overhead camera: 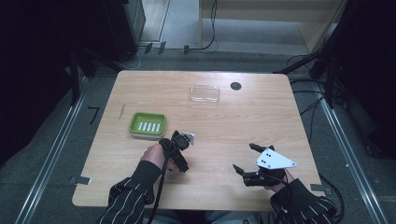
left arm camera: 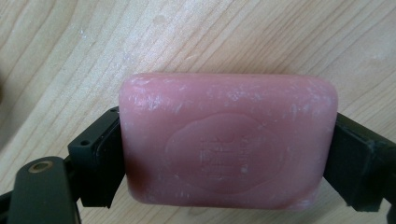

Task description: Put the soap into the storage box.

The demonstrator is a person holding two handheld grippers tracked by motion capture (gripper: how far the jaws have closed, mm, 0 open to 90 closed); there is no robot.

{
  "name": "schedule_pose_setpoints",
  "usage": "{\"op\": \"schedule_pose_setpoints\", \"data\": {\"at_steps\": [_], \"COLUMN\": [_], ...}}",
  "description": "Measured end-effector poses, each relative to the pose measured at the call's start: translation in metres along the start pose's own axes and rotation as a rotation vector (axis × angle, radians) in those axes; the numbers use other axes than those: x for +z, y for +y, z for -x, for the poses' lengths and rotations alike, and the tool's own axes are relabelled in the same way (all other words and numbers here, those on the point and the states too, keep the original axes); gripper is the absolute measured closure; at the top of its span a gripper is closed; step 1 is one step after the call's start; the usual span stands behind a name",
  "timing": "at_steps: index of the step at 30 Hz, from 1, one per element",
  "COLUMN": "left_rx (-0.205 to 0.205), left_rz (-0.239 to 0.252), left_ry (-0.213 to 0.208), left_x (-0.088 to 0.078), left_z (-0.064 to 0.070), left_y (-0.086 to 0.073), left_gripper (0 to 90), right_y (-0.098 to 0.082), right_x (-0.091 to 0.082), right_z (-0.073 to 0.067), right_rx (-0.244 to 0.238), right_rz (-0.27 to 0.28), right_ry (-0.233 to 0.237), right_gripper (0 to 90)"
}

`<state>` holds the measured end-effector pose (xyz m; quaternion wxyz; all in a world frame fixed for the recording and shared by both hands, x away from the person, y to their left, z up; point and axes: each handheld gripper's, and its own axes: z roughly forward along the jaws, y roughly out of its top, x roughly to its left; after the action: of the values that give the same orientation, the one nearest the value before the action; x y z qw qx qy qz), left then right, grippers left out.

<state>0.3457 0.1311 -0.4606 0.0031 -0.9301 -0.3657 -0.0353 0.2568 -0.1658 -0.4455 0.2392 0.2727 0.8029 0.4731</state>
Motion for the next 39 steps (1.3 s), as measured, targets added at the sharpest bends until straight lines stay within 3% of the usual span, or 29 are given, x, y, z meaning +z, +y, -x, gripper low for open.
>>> {"op": "schedule_pose_setpoints", "data": {"at_steps": [7,27,39], "left_rx": [-0.017,-0.026,-0.054], "left_rz": [0.019,0.026,0.013], "left_ry": [-0.029,-0.042,-0.036], "left_x": [0.001,-0.003,-0.010], "left_z": [-0.003,-0.007,-0.023], "left_y": [-0.001,-0.004,-0.013], "left_gripper": [13.7,13.8,13.8], "right_y": [0.000,0.000,0.000], "right_x": [0.000,0.000,-0.001], "right_z": [0.000,0.000,0.000], "right_rx": [0.000,-0.002,0.001], "right_rz": [0.001,0.002,0.003], "right_ry": [-0.001,-0.002,-0.006], "right_gripper": [13.8,13.8,13.8]}}
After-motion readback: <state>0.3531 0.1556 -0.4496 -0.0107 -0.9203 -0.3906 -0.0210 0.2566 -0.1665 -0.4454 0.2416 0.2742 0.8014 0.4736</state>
